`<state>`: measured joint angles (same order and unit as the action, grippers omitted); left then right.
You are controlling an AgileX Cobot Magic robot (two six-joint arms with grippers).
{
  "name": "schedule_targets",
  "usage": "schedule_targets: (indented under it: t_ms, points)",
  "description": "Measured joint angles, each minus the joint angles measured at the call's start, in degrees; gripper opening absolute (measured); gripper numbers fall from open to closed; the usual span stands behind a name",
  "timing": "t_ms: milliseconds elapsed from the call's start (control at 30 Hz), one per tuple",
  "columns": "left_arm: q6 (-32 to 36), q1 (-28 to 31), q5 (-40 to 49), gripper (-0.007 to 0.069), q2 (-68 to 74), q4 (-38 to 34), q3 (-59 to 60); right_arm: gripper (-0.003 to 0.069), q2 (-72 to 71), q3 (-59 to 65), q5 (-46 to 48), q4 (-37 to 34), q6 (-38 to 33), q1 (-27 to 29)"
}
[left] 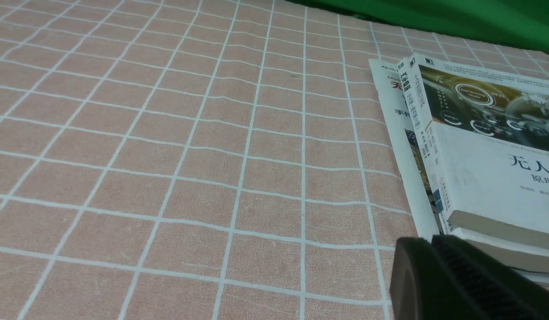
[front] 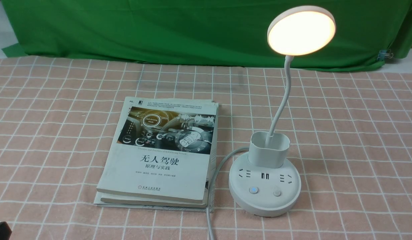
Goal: Turn off the table lamp on the pink coffee tablecloth by hand.
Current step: 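Press the power button on the lamp base to turn the lamp off with the right gripper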
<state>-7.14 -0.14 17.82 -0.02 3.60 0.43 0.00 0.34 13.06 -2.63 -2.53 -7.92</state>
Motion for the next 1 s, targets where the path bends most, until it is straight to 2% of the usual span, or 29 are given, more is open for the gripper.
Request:
schedule_targets:
  t_ms: [567, 667, 733, 767, 800, 1000]
  points:
    - [0.0, 0.0, 0.0, 0.0006, 0.0, 0.0, 0.0, 0.0238, 0.0, 0.0, -1.6, -0.3, 1.1, 0.0]
    - [0.0, 0.0, 0.0, 0.0006, 0.0, 0.0, 0.0, 0.0238, 0.0, 0.0, -3.9, -2.3, 7.3, 0.0]
    - [0.0, 0.0, 0.0, 0.0006, 0.0, 0.0, 0.0, 0.0238, 0.0, 0.0, -8.7, -3.9, 17.1, 0.0]
    - [0.0, 0.0, 0.0, 0.0006, 0.0, 0.0, 0.0, 0.0238, 0.0, 0.0, -10.0, -4.0, 18.6, 0.0]
    - [0.0, 0.0, 0.0, 0.0006, 0.0, 0.0, 0.0, 0.0238, 0.0, 0.0, -13.1, -4.5, 23.0, 0.0]
    - [0.0, 0.0, 0.0, 0.0006, 0.0, 0.0, 0.0, 0.0227, 0.0, 0.0, -20.0, -4.9, 29.1, 0.0]
